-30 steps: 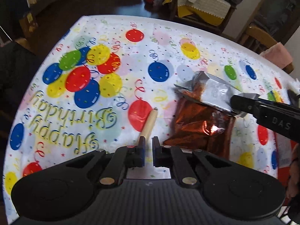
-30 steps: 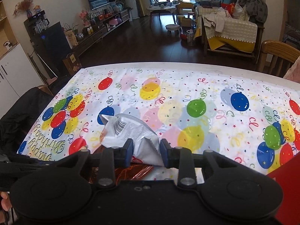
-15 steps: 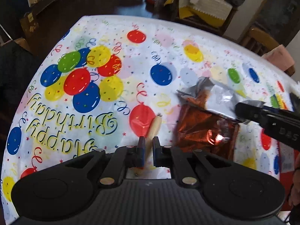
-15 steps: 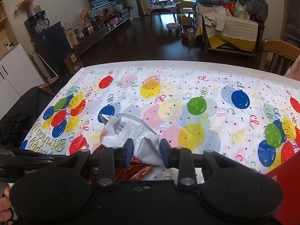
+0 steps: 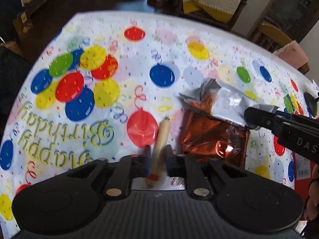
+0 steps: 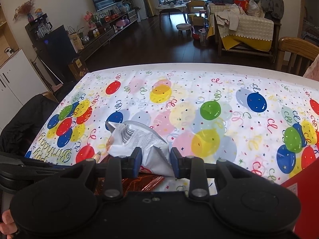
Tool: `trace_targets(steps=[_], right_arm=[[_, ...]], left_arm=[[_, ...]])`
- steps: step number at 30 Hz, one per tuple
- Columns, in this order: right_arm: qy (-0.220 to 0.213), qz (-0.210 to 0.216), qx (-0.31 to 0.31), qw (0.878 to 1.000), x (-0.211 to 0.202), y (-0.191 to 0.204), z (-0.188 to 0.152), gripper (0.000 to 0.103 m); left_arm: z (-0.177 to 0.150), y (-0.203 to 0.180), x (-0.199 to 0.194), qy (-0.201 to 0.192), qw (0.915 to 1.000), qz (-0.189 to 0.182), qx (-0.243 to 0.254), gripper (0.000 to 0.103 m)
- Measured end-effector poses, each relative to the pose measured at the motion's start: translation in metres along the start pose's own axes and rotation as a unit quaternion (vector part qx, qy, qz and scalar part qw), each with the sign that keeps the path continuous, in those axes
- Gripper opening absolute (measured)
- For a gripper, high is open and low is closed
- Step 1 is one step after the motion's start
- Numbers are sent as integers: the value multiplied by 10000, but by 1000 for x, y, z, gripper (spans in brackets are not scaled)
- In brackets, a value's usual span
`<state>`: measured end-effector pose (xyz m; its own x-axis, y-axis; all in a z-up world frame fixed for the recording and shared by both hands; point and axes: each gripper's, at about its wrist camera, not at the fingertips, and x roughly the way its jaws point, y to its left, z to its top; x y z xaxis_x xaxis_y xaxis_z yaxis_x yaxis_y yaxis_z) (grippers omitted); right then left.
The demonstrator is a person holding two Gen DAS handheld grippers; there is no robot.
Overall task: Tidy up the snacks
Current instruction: 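Carry the wooden stick and silver packet over to the red box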
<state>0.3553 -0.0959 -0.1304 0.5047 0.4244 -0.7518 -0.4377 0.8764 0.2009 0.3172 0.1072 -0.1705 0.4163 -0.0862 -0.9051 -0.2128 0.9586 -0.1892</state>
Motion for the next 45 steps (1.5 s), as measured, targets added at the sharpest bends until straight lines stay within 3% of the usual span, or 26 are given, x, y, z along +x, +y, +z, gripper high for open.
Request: trace_targets(steps=[1, 2, 7, 8, 10, 20, 34, 45], right_arm=[[7, 5, 4, 10000, 0, 0, 0, 30], [5, 5, 7, 10000, 0, 0, -1, 30], [0, -3, 35, 10000, -1, -2, -3, 30], [1, -8, 44, 10000, -1, -2, -3, 30], [-5, -32, 57, 10000, -2, -3, -4, 30], [-237, -192, 12, 9995, -24, 5, -6, 29], [-660, -454, 299, 9963, -134, 27, -28, 29], [-1117, -995, 788, 9856, -230, 33, -70, 29]], left_arm=[[-1, -1, 0, -19, 10000, -55, 0, 30], [-1, -2, 0, -30, 10000, -91, 24, 31], [-2, -8, 0, -97, 9998, 97, 118, 31], [-2, -6, 0, -105, 9999, 69, 87, 30], [-3, -2, 0, -121, 9998, 137, 28, 11], [-7, 0, -20, -336, 9992, 217, -51, 10], [-37, -34, -120, -748, 9960, -113, 486, 10], [-76, -84, -187, -1008, 9849, -611, 1271, 10]])
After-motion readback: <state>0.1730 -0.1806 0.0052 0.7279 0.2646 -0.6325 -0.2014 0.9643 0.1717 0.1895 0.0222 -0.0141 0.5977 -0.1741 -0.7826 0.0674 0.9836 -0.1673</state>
